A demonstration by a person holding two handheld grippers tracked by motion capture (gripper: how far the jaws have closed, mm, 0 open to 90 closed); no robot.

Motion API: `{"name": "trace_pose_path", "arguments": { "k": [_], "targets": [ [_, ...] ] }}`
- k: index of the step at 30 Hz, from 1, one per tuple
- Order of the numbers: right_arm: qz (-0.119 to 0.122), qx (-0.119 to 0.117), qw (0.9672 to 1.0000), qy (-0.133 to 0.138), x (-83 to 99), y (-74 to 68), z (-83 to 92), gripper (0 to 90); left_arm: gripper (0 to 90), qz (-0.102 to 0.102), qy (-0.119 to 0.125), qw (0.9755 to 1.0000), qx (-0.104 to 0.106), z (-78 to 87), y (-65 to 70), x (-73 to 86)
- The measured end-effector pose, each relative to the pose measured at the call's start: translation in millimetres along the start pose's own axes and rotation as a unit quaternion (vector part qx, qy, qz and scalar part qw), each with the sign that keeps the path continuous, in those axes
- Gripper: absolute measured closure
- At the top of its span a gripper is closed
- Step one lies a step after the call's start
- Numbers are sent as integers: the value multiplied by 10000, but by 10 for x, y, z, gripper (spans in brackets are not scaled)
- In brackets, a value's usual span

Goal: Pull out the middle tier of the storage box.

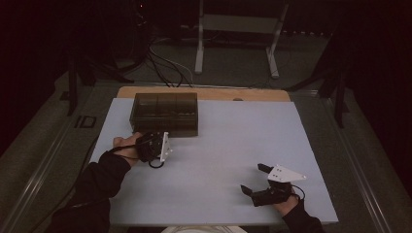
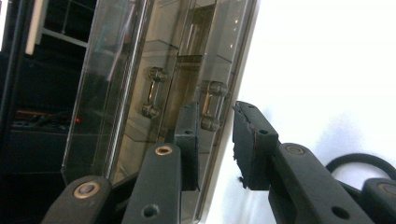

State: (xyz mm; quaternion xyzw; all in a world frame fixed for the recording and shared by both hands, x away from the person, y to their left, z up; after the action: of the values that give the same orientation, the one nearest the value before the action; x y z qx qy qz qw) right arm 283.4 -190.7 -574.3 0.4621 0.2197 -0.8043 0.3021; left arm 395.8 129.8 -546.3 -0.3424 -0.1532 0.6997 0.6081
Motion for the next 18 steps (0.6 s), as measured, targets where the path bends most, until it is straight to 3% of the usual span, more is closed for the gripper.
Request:
{"name": "trace_pose_path", "arguments": {
  "k": [4, 5, 8, 13, 16, 17, 18],
  "targets": [
    [3, 23, 10000, 4, -1, 4, 1, 0, 664, 29, 53, 9999, 89, 22, -8, 19],
    [3, 21, 10000, 2, 1, 4, 1, 0, 594, 119, 35, 9995, 274, 42, -6, 61],
    [7, 17, 10000, -5, 2, 2, -3, 0, 531, 175, 38, 9989, 429, 58, -13, 98],
    [23, 36, 10000, -2, 1, 5, -1, 0, 382, 235, 0, 9982, 543, 81, -36, 148],
    [17, 40, 10000, -7, 3, 7, -2, 0, 268, 305, 0, 9972, 690, 99, -42, 166],
    [17, 40, 10000, -7, 3, 7, -2, 0, 268, 365, -32, 9962, 789, 105, -38, 174],
    [23, 42, 10000, -13, 4, 6, -5, 0, 190, 412, -55, 9953, 880, 113, -42, 188]
  ]
}}
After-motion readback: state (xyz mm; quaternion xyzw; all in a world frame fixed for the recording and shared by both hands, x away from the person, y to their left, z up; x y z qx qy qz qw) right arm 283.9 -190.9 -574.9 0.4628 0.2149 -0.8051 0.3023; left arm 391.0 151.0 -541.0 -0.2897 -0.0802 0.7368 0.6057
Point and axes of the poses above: each handheld gripper's, and its own axes: z roughly backward along the jaws, x roughly out of its underside, y roughly to its right, the point moved 9 cm from there along -z, roughly forward along the jaws, and after that the axes turned 4 degrees about x, right-handed, at the moved point
